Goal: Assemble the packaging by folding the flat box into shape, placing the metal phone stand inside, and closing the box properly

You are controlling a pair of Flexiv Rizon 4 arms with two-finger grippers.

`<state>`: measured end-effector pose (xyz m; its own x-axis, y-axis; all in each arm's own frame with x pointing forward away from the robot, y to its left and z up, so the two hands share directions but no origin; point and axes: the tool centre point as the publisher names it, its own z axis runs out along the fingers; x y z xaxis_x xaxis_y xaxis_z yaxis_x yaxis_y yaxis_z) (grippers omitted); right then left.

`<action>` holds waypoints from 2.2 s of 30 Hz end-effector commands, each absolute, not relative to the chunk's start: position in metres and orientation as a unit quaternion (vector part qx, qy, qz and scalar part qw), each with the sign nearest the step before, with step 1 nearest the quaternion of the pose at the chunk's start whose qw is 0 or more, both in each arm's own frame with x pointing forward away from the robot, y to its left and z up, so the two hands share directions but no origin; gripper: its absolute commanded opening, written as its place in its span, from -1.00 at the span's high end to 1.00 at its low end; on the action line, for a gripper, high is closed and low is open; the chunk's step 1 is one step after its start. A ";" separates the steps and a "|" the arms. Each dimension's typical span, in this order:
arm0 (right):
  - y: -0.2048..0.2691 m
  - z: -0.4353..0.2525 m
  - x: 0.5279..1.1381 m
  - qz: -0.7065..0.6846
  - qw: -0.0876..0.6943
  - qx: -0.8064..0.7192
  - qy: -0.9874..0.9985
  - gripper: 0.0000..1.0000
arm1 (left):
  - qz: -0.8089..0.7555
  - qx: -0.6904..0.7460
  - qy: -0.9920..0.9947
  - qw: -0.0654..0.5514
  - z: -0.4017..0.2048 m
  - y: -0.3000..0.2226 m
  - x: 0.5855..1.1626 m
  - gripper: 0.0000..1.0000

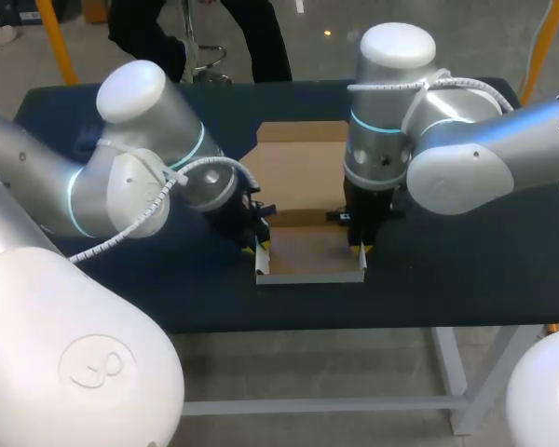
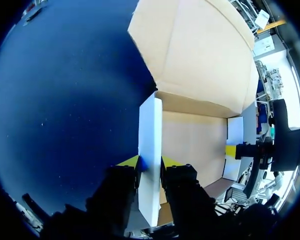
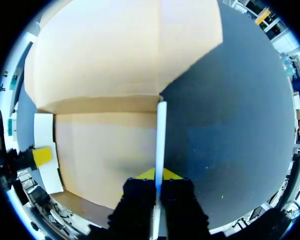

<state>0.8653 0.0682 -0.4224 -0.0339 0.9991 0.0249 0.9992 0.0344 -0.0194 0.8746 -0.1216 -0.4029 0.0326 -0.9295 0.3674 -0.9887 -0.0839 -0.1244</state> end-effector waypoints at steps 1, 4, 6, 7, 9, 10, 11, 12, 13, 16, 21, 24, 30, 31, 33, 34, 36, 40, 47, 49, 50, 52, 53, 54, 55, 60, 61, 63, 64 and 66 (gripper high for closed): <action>0.071 -0.422 0.865 0.000 0.016 -0.695 -0.719 1.00 | 0.019 0.736 -0.673 -0.068 -0.405 -0.127 0.876 0.48; 0.071 -0.422 0.865 0.000 0.016 -0.695 -0.719 1.00 | 0.007 0.735 -0.673 -0.078 -0.405 -0.127 0.877 0.53; 0.071 -0.422 0.865 0.000 0.016 -0.695 -0.719 1.00 | -0.001 0.735 -0.673 -0.085 -0.406 -0.126 0.878 0.55; 0.071 -0.422 0.865 0.000 0.016 -0.695 -0.719 1.00 | -0.003 0.735 -0.673 -0.086 -0.407 -0.126 0.878 0.60; 0.071 -0.422 0.865 0.000 0.016 -0.695 -0.719 1.00 | -0.008 0.735 -0.673 -0.089 -0.407 -0.126 0.878 0.69; 0.071 -0.422 0.865 0.000 0.016 -0.695 -0.719 1.00 | -0.008 0.735 -0.673 -0.089 -0.407 -0.126 0.878 0.68; 0.071 -0.422 0.865 0.000 0.016 -0.695 -0.719 1.00 | -0.011 0.735 -0.672 -0.090 -0.407 -0.125 0.878 0.68; 0.071 -0.422 0.865 0.000 0.016 -0.695 -0.719 1.00 | -0.013 0.734 -0.672 -0.092 -0.407 -0.125 0.878 0.68; 0.071 -0.422 0.865 0.000 0.016 -0.695 -0.719 1.00 | -0.015 0.734 -0.672 -0.093 -0.408 -0.125 0.878 0.67; 0.071 -0.422 0.865 0.000 0.016 -0.695 -0.719 1.00 | -0.022 0.734 -0.672 -0.098 -0.408 -0.124 0.878 0.65; 0.071 -0.422 0.865 0.000 0.016 -0.695 -0.719 1.00 | -0.033 0.734 -0.669 -0.109 -0.409 -0.123 0.878 0.64; 0.071 -0.422 0.865 0.000 0.016 -0.695 -0.719 1.00 | -0.036 0.735 -0.668 -0.113 -0.410 -0.123 0.878 0.65; 0.071 -0.422 0.865 0.000 0.016 -0.695 -0.719 1.00 | -0.043 0.739 -0.661 -0.122 -0.412 -0.122 0.879 0.95; 0.071 -0.422 0.865 0.000 0.016 -0.695 -0.719 1.00 | -0.044 0.740 -0.660 -0.125 -0.413 -0.122 0.879 1.00; 0.071 -0.422 0.865 0.000 0.016 -0.695 -0.719 1.00 | -0.045 0.740 -0.659 -0.126 -0.413 -0.122 0.879 1.00; 0.071 -0.422 0.865 0.000 0.016 -0.695 -0.719 1.00 | -0.047 0.741 -0.657 -0.129 -0.414 -0.122 0.879 1.00; 0.071 -0.422 0.865 0.000 0.016 -0.695 -0.719 1.00 | -0.047 0.742 -0.656 -0.130 -0.414 -0.121 0.879 1.00; 0.071 -0.422 0.865 0.000 0.016 -0.695 -0.719 1.00 | -0.049 0.744 -0.652 -0.136 -0.415 -0.121 0.879 1.00; 0.074 -0.415 0.863 -0.009 0.010 -0.687 -0.726 -0.47 | -0.047 0.749 -0.646 -0.141 -0.416 -0.118 0.877 1.00; 0.074 -0.410 0.861 -0.016 0.009 -0.683 -0.730 -1.00 | -0.046 0.750 -0.645 -0.141 -0.416 -0.117 0.877 1.00; 0.074 -0.409 0.860 -0.019 0.008 -0.681 -0.732 -1.00 | -0.045 0.750 -0.644 -0.141 -0.416 -0.117 0.876 1.00; 0.074 -0.405 0.858 -0.026 0.006 -0.678 -0.735 -1.00 | -0.044 0.751 -0.644 -0.141 -0.416 -0.116 0.876 1.00; 0.073 -0.402 0.857 -0.031 0.006 -0.676 -0.736 -1.00 | -0.043 0.751 -0.643 -0.141 -0.416 -0.116 0.876 1.00; 0.072 -0.400 0.856 -0.037 0.005 -0.674 -0.738 -1.00 | -0.042 0.751 -0.643 -0.140 -0.415 -0.115 0.875 1.00; 0.071 -0.398 0.855 -0.042 0.004 -0.672 -0.740 -1.00 | -0.041 0.751 -0.643 -0.140 -0.415 -0.115 0.875 1.00; 0.066 -0.387 0.848 -0.068 -0.004 -0.657 -0.751 -1.00 | -0.035 0.752 -0.642 -0.142 -0.413 -0.114 0.873 1.00; 0.065 -0.385 0.847 -0.074 -0.007 -0.652 -0.755 -1.00 | -0.034 0.753 -0.642 -0.142 -0.412 -0.113 0.873 1.00; 0.062 -0.381 0.843 -0.087 -0.010 -0.642 -0.762 -1.00 | -0.031 0.753 -0.642 -0.140 -0.412 -0.113 0.873 1.00; 0.061 -0.379 0.842 -0.093 -0.012 -0.636 -0.766 -1.00 | -0.030 0.753 -0.643 -0.140 -0.412 -0.112 0.873 1.00; 0.057 -0.374 0.838 -0.106 -0.016 -0.622 -0.776 -1.00 | -0.025 0.753 -0.643 -0.138 -0.411 -0.111 0.872 1.00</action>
